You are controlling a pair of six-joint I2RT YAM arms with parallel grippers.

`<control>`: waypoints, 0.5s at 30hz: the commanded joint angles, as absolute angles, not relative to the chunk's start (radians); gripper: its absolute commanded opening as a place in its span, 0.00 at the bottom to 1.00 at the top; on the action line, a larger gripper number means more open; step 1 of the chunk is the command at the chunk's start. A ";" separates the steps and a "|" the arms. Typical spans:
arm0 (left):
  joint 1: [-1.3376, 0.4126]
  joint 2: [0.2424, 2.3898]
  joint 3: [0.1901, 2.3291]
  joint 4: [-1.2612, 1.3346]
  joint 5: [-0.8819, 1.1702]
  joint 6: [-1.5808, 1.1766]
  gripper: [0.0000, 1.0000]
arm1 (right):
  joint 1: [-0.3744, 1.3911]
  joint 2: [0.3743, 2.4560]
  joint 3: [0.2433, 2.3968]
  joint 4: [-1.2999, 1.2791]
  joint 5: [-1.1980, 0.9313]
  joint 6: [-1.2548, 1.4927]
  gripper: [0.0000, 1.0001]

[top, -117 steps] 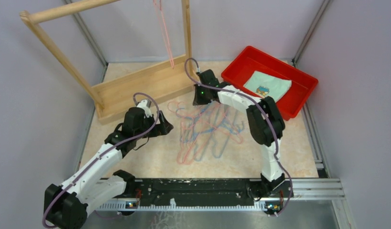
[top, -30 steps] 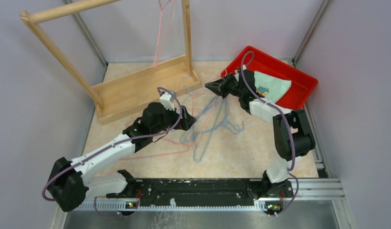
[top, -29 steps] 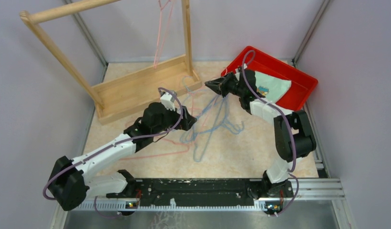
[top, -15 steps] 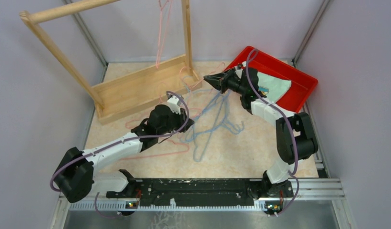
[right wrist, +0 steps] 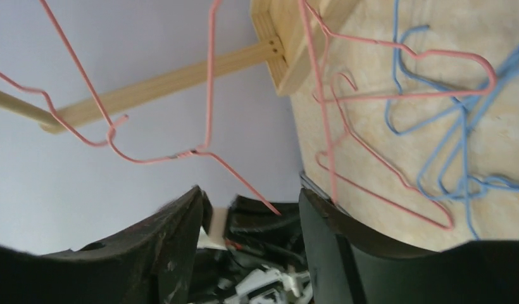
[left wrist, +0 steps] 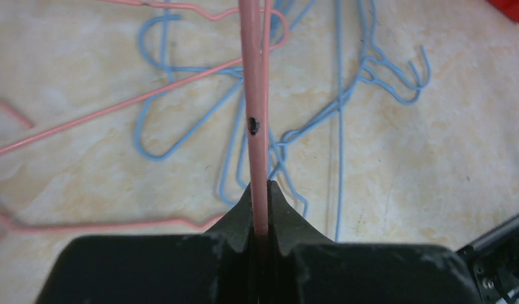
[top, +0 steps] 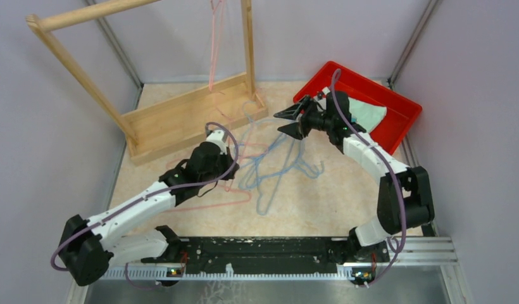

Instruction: Organize the hangers

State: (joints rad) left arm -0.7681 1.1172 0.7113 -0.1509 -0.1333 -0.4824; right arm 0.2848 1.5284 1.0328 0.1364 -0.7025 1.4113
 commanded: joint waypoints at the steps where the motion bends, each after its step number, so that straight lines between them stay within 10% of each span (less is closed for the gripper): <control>1: -0.766 0.988 0.701 -0.377 -0.377 -0.567 0.00 | 0.272 1.417 1.122 -0.171 -0.750 1.101 0.60; 15: -0.767 0.862 0.733 -0.820 -0.475 -0.804 0.00 | 0.260 1.425 1.241 -0.438 -0.644 0.793 0.60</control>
